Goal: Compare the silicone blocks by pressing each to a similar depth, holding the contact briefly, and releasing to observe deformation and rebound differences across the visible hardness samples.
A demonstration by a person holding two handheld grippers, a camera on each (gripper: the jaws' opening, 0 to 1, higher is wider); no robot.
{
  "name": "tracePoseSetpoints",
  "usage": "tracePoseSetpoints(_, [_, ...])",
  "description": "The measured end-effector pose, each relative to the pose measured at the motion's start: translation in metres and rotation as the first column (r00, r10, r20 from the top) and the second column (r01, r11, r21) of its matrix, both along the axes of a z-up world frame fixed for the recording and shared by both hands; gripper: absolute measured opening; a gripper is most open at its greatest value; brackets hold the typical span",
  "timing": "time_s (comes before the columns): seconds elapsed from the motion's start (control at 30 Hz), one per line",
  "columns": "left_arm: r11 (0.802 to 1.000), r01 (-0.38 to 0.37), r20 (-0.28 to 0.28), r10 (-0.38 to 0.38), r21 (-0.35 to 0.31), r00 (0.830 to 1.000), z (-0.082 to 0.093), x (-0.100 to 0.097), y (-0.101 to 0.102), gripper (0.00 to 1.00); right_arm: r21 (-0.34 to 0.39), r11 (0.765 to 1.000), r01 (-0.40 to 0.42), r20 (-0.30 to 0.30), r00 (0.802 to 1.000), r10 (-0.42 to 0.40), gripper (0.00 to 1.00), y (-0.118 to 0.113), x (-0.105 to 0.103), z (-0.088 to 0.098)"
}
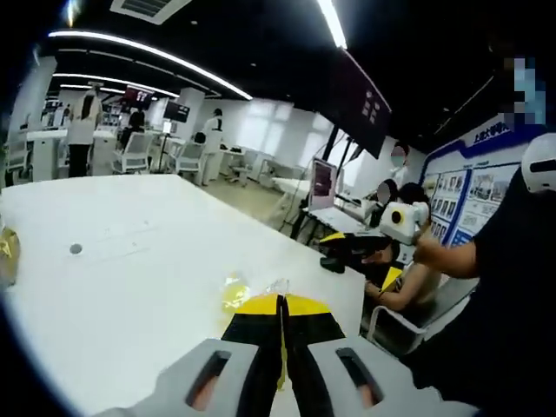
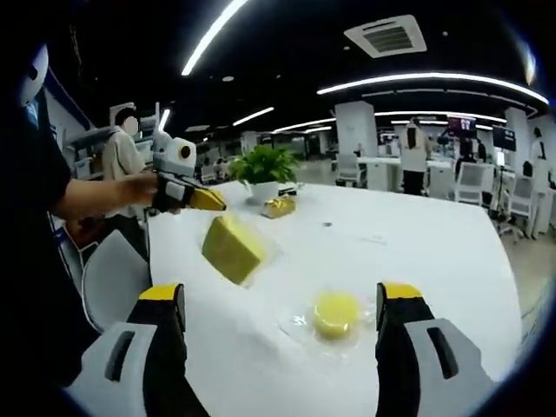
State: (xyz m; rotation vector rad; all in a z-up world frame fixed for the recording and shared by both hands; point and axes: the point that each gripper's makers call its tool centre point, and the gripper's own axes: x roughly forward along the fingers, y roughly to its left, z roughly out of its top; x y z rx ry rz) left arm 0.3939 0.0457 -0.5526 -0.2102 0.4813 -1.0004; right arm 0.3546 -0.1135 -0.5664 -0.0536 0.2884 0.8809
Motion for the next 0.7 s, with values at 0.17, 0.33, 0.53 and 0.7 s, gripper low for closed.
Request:
tracePoseSetpoints(0.17, [0.999,-0.027,-0.079,0.024,-0.035,0.997,-0.026,0.004,0.002,0.00,0.038,0.998,0.042,-0.021,0.999,-0.041,0.88,-0.013,-0.013,-0.004])
tracePoseSetpoints(0.33, [0.997,-0.050,-0.137,0.041,-0.064,0.990,-0.039,0.013,0.005,0.00,0.025,0.998,0.065,-0.051,0.997,-0.063,0.86,-0.022,-0.023,-0.015])
tracePoseSetpoints(0.53, [0.976,-0.190,-0.265,0.156,-0.106,0.952,-0.059,0.042,0.016,0.00,0.045,0.996,0.073,-0.061,0.996,-0.070,0.83,-0.024,-0.032,-0.016])
tracePoseSetpoints(0.7, [0.971,-0.234,-0.194,0.239,0.045,0.951,-0.086,0.066,0.042,0.00,0.038,0.997,0.072,-0.063,0.996,-0.070,0.83,-0.023,-0.030,-0.014])
